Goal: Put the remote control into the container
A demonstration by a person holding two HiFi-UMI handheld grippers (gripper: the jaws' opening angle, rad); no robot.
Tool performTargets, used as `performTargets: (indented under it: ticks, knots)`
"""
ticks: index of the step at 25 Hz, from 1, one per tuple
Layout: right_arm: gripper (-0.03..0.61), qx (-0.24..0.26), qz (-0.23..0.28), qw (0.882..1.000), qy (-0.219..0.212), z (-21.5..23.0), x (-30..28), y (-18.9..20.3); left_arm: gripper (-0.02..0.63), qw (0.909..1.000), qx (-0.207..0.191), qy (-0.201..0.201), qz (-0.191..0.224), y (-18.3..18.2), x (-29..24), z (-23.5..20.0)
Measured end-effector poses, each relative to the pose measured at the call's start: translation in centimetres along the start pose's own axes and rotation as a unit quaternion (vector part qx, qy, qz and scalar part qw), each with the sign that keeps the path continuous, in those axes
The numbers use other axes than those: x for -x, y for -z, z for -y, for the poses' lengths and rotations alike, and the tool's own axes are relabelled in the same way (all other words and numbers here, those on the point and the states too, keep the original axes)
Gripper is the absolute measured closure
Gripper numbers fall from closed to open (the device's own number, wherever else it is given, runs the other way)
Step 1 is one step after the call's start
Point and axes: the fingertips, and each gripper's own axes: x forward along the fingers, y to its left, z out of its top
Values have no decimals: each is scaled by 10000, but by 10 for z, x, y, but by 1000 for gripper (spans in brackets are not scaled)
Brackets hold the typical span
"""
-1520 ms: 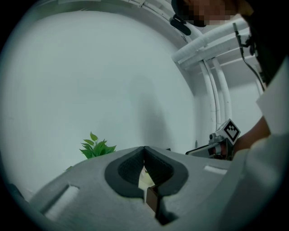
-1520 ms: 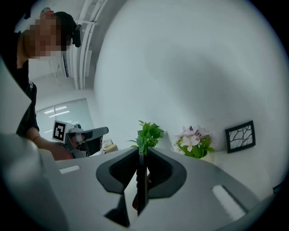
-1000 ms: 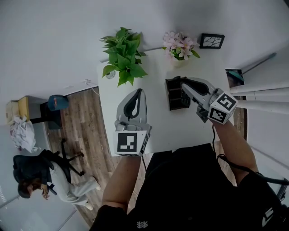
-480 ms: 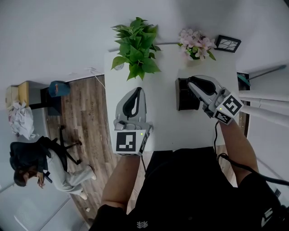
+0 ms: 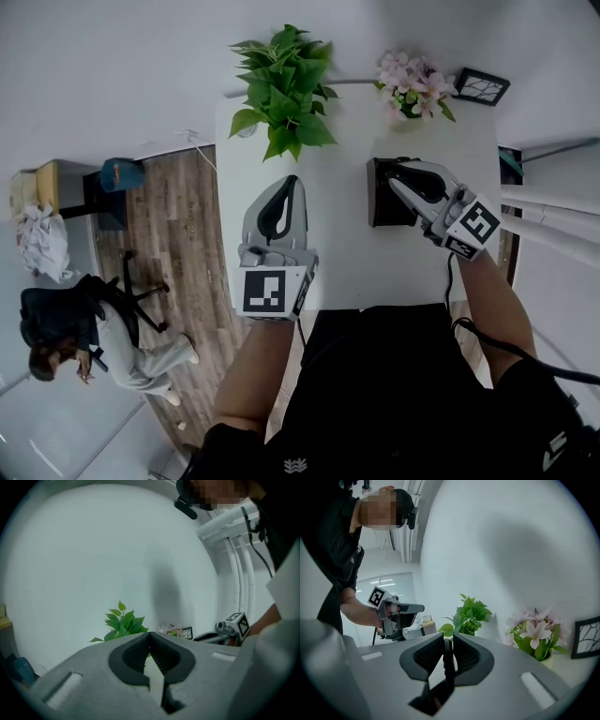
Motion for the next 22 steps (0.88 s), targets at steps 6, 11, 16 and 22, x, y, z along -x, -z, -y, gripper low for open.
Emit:
performTargets:
  ticks: [6, 11, 16, 22]
  knots:
    - [508, -169, -247, 9996, 13, -6, 5, 22, 612, 9999, -67, 14, -124, 4, 4, 5]
    - [506, -335, -513, 9981, 116, -7, 13, 50, 612, 9997, -204, 28, -100, -3, 13, 14]
    - [506, -420, -482, 9978, 151, -6, 20, 59, 612, 9994, -343, -22, 45, -14, 27, 20]
    - [492, -375, -515, 9977, 245, -5, 27, 58, 612, 9994, -319, -51, 115, -18, 46, 32]
